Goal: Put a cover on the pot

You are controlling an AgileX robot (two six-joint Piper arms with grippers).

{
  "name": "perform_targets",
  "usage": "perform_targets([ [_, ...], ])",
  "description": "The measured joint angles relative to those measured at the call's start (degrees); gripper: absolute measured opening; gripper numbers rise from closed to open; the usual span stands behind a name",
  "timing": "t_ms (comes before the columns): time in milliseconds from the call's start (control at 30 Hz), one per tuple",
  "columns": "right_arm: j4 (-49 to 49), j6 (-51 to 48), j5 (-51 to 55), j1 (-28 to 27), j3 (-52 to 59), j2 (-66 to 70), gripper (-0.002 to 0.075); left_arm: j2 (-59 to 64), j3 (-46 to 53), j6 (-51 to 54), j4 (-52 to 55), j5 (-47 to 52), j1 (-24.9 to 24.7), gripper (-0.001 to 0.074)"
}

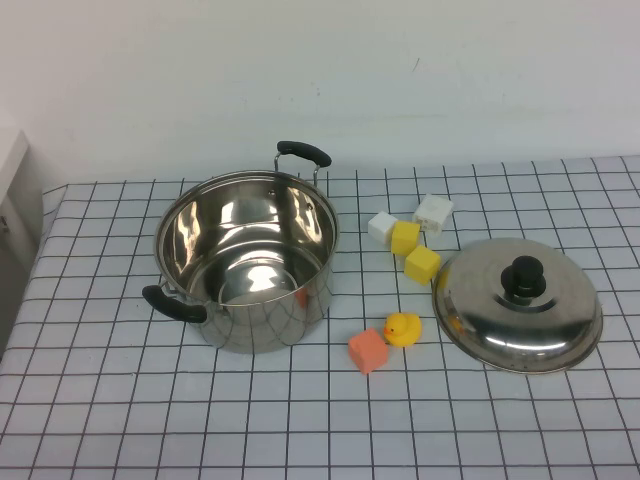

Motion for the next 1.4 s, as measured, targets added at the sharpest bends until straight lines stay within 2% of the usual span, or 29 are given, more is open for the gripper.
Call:
perform_targets([
  [233,0.0,0.0,0.0,0.0,0.0,0.0,0.0029,0.0,0.0,0.0,0.9,0.0,0.0,-0.0002],
  [533,1.4,0.0,0.0,0.0,0.0,0.0,0.0029,0.0,0.0,0.0,3.4,0.0,-6.0,-0.0002],
  [633,9.0,1.3,0.1,0.0,0.0,0.0,0.0029,0.0,0.0,0.1,3.4,0.0,-6.2,-0.0002],
  [833,34.2,2.7,1.0,0.0,0.5,0.0,0.0029,0.0,0.0,0.2,3.4,0.0,-6.2,-0.0002],
  [933,39.2,2.8,0.9,0.0,0.6,0.0,0.0029,0.0,0.0,0.2,3.4,0.0,-6.2,-0.0002],
  [1067,40.1,2.6,-0.8,0.0,0.6,0.0,0.0029,0.0,0.0,0.2,3.4,0.0,-6.2,-0.0002],
  [1267,39.2,-7.3,-2.8,0.0,0.6,0.0,0.0029,0.0,0.0,0.2,3.4,0.0,-6.2,-0.0002],
  [1400,42.3,-19.2,-3.0,0.0,0.6,0.0,0.0029,0.0,0.0,0.2,3.4,0.0,-6.2,-0.0002],
])
